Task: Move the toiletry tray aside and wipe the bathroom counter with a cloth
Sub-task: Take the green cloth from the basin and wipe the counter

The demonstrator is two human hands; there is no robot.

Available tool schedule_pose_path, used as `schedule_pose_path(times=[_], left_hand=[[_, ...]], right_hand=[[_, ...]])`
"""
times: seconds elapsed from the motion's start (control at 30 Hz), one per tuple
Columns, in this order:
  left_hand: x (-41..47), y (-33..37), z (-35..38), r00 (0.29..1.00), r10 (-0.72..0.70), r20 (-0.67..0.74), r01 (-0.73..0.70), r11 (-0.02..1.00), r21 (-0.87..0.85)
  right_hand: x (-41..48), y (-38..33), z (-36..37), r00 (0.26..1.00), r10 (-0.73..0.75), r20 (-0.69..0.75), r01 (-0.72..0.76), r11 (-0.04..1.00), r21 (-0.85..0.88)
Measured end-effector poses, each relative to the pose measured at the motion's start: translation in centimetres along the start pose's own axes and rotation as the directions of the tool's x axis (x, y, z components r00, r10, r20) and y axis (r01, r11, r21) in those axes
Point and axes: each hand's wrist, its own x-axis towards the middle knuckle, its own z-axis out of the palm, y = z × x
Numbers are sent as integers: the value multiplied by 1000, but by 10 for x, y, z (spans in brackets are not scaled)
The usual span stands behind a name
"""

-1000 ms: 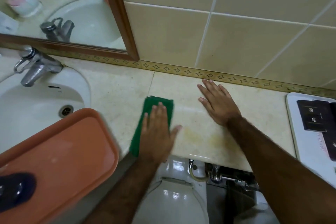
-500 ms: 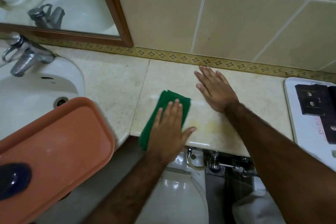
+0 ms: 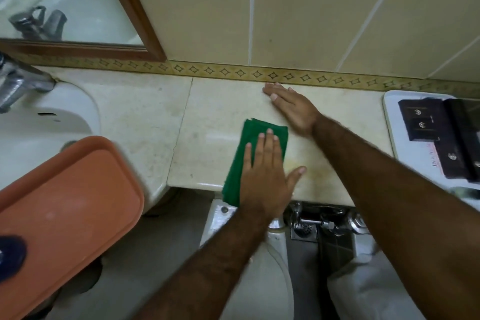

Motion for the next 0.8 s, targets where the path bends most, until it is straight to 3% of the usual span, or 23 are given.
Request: schedule_pose_path(times=[0.1, 0.17, 0.27, 0.37, 0.47, 0.6, 0.8], left_hand=[[7, -9, -18, 997, -13, -78, -11, 956, -295], [21, -43, -36, 969, -109, -221, 17, 924, -382], [48, -105, -53, 951, -201, -237, 146, 962, -229], [55, -137, -43, 972, -213, -96, 211, 977, -35], [51, -142, -33, 973, -188, -135, 192, 981, 14], [52, -143, -31, 971, -181, -159, 186, 982, 17], [53, -145, -32, 976, -150, -159, 158, 987, 40]], right_hand=[[-11, -23, -12, 996, 91, 4, -90, 994, -60], [-32, -41, -2, 979, 93, -182, -118, 984, -133], [-74, -71, 47, 917, 142, -372, -191, 977, -99], [-92, -84, 107, 943, 166, -288, -249, 926, -283], [-84, -78, 131, 942, 175, -286, -283, 874, -395], [-60, -53, 108, 972, 95, -213, -185, 871, -455], [-87, 17, 40, 884, 304, -354, -438, 805, -400]])
